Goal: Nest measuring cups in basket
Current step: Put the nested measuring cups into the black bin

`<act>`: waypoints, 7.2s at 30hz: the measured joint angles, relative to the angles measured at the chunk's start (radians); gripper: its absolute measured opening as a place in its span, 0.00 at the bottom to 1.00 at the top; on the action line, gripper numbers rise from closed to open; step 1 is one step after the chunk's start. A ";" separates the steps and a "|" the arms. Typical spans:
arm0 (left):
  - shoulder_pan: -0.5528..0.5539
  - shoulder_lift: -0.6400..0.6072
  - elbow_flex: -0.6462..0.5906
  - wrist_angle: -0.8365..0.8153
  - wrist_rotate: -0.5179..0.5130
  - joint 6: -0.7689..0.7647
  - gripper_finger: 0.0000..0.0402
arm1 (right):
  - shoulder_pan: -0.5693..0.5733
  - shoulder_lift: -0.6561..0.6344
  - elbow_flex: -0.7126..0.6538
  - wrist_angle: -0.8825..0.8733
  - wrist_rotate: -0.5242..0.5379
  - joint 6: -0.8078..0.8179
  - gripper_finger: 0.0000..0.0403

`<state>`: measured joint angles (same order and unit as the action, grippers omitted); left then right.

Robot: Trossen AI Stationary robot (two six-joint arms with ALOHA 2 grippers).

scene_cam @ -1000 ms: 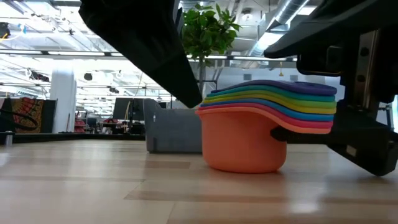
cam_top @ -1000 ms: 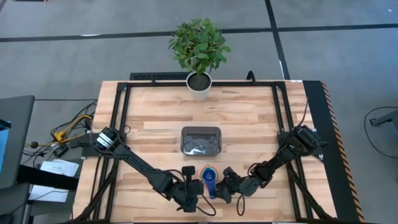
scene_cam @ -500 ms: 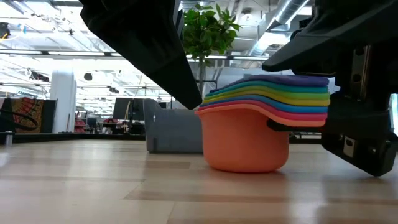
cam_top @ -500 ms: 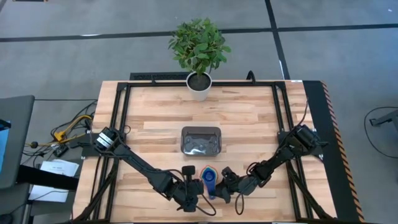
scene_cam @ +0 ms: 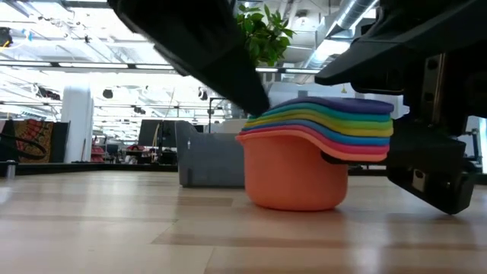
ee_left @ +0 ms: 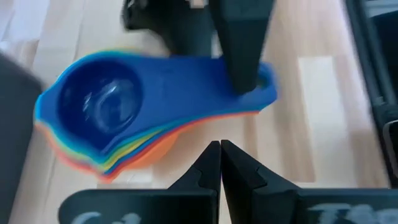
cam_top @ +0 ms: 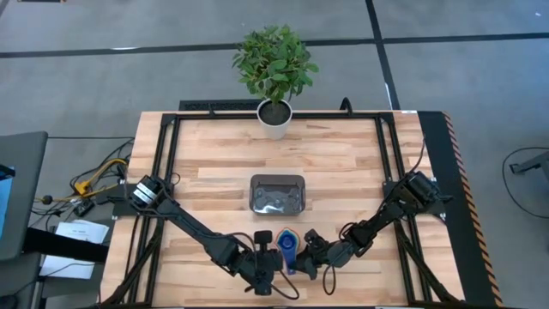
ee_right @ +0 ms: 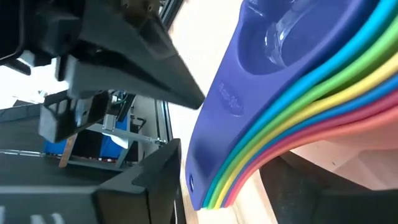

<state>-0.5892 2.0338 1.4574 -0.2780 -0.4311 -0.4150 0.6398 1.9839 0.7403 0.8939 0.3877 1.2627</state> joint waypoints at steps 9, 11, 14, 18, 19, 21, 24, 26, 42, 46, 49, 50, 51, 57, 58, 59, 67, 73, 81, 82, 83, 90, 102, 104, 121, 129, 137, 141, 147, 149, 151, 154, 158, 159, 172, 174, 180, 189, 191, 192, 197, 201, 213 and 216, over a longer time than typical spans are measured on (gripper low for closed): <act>0.005 0.000 0.000 0.043 0.006 0.030 0.00 | -0.008 0.001 -0.001 0.002 0.007 -0.006 0.52; 0.008 0.000 0.000 0.044 0.006 0.030 0.00 | -0.008 0.001 -0.001 0.003 0.008 -0.007 0.48; 0.014 0.000 0.000 0.047 0.007 0.039 0.00 | -0.008 0.001 -0.001 0.003 0.008 -0.007 0.41; 0.021 0.000 0.000 0.060 0.006 0.059 0.00 | -0.008 0.001 -0.001 0.004 0.007 -0.008 0.31; 0.024 0.000 0.000 0.061 0.006 0.062 0.00 | -0.008 0.001 -0.001 0.005 0.007 -0.009 0.28; 0.028 0.000 0.000 0.061 0.006 0.064 0.00 | -0.008 0.001 -0.001 0.008 0.007 -0.013 0.25; 0.030 0.000 0.000 0.061 0.006 0.068 0.00 | -0.008 0.001 -0.002 0.010 0.007 -0.014 0.23; 0.030 0.000 0.000 0.061 0.006 0.071 0.00 | -0.008 0.001 -0.002 0.011 0.007 -0.014 0.23; -0.014 -0.166 -0.001 -0.172 -0.154 0.061 0.00 | -0.029 -0.073 -0.003 0.032 -0.001 -0.080 0.25; -0.022 -0.229 0.000 -0.226 -0.237 0.063 0.00 | -0.069 -0.123 -0.003 0.037 0.000 -0.125 0.25; -0.020 -0.252 0.000 -0.251 -0.269 0.063 0.00 | -0.107 -0.149 -0.003 0.034 0.000 -0.151 0.25; -0.020 -0.257 0.000 -0.258 -0.278 0.063 0.00 | -0.122 -0.157 -0.003 0.033 0.000 -0.156 0.25; -0.021 -0.261 0.000 -0.267 -0.290 0.063 0.00 | -0.138 -0.162 -0.003 0.037 0.000 -0.161 0.25; -0.021 -0.265 0.000 -0.325 -0.352 0.008 0.00 | -0.234 -0.163 -0.002 0.034 0.010 -0.111 0.25; -0.023 -0.266 0.000 -0.341 -0.361 -0.009 0.00 | -0.242 -0.163 -0.002 0.035 0.015 -0.107 0.25; -0.024 -0.266 0.000 -0.358 -0.368 -0.025 0.00 | -0.247 -0.163 -0.002 0.033 0.024 -0.107 0.25; -0.030 -0.266 0.000 -0.443 -0.390 -0.107 0.00 | -0.232 -0.163 -0.002 0.021 0.104 -0.058 0.25; -0.029 -0.266 0.000 -0.449 -0.432 -0.131 0.00 | -0.158 -0.163 -0.001 0.025 0.253 -0.042 0.25; -0.029 -0.266 0.000 -0.449 -0.446 -0.129 0.00 | -0.117 -0.163 -0.001 0.027 0.404 0.011 0.25; -0.029 -0.266 0.000 -0.450 -0.447 -0.129 0.00 | -0.117 -0.162 -0.001 0.026 0.409 0.030 0.25; -0.029 -0.266 0.000 -0.450 -0.447 -0.128 0.00 | -0.116 -0.145 0.001 0.038 0.423 0.043 0.26; -0.029 -0.266 -0.018 -0.453 -0.449 -0.130 0.00 | -0.129 0.014 0.030 0.247 0.427 0.080 0.25; -0.034 -0.267 -0.046 -0.484 -0.446 -0.200 0.00 | -0.190 0.096 0.050 0.442 0.368 -0.045 0.25; -0.035 -0.267 -0.046 -0.485 -0.446 -0.200 0.00 | -0.191 0.091 0.050 0.459 0.369 -0.061 0.25; -0.034 -0.267 -0.046 -0.480 -0.448 -0.201 0.00 | -0.217 0.134 0.109 0.311 0.422 0.024 0.25; -0.033 -0.267 -0.046 -0.480 -0.448 -0.200 0.00 | -0.235 0.133 0.109 0.272 0.388 0.096 0.26; -0.033 -0.266 -0.046 -0.480 -0.448 -0.208 0.00 | -0.264 0.133 0.109 0.241 0.296 0.212 0.36; -0.033 -0.266 -0.046 -0.480 -0.446 -0.214 0.00 | -0.272 0.133 0.109 0.240 0.238 0.214 0.42; -0.035 -0.266 -0.046 -0.480 -0.440 -0.222 0.00 | -0.276 0.133 0.108 0.234 0.162 0.233 0.51; -0.035 -0.266 -0.046 -0.480 -0.439 -0.227 0.00 | -0.274 0.132 0.108 0.234 0.161 0.237 0.53; -0.035 -0.266 -0.046 -0.480 -0.439 -0.229 0.00 | -0.270 0.130 0.108 0.235 0.161 0.237 0.55; -0.039 -0.266 -0.046 -0.480 -0.439 -0.230 0.00 | -0.260 0.130 0.108 0.248 0.159 0.236 0.57; -0.039 -0.266 -0.046 -0.480 -0.438 -0.233 0.00 | -0.247 0.130 0.108 0.259 0.162 0.233 0.56; -0.039 -0.266 -0.046 -0.480 -0.439 -0.233 0.00 | -0.244 0.130 0.108 0.259 0.168 0.233 0.56; -0.039 -0.266 -0.046 -0.481 -0.439 -0.237 0.00 | -0.229 0.129 0.105 0.258 0.135 0.234 0.56; -0.039 -0.266 -0.046 -0.481 -0.439 -0.237 0.00 | -0.229 0.129 0.105 0.258 0.129 0.246 0.56; -0.040 -0.266 -0.046 -0.485 -0.436 -0.245 0.00 | -0.222 0.129 0.105 0.214 0.104 0.305 0.52; -0.040 -0.266 -0.046 -0.496 -0.429 -0.244 0.00 | -0.181 0.088 0.014 0.254 0.123 0.354 0.45; -0.040 -0.266 -0.046 -0.497 -0.429 -0.244 0.00 | -0.173 0.056 -0.020 0.241 0.137 0.363 0.44; -0.040 -0.266 -0.046 -0.498 -0.429 -0.244 0.00 | -0.171 0.039 -0.036 0.234 0.142 0.364 0.44; -0.040 -0.266 -0.046 -0.499 -0.430 -0.237 0.00 | -0.167 -0.082 -0.094 0.169 0.162 0.310 0.44; -0.038 -0.266 -0.046 -0.498 -0.430 -0.237 0.00 | -0.167 -0.178 -0.109 -0.070 0.163 0.322 0.44; -0.037 -0.266 -0.046 -0.495 -0.434 -0.225 0.00 | -0.163 -0.294 -0.108 -0.339 0.106 0.321 0.49; -0.037 -0.266 -0.046 -0.496 -0.434 -0.225 0.00 | -0.163 -0.312 -0.108 -0.351 0.103 0.292 0.53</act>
<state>-0.6266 1.7683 1.4117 -0.7741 -0.8650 -0.6399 0.4763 1.6718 0.6319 0.5429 0.4904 1.5547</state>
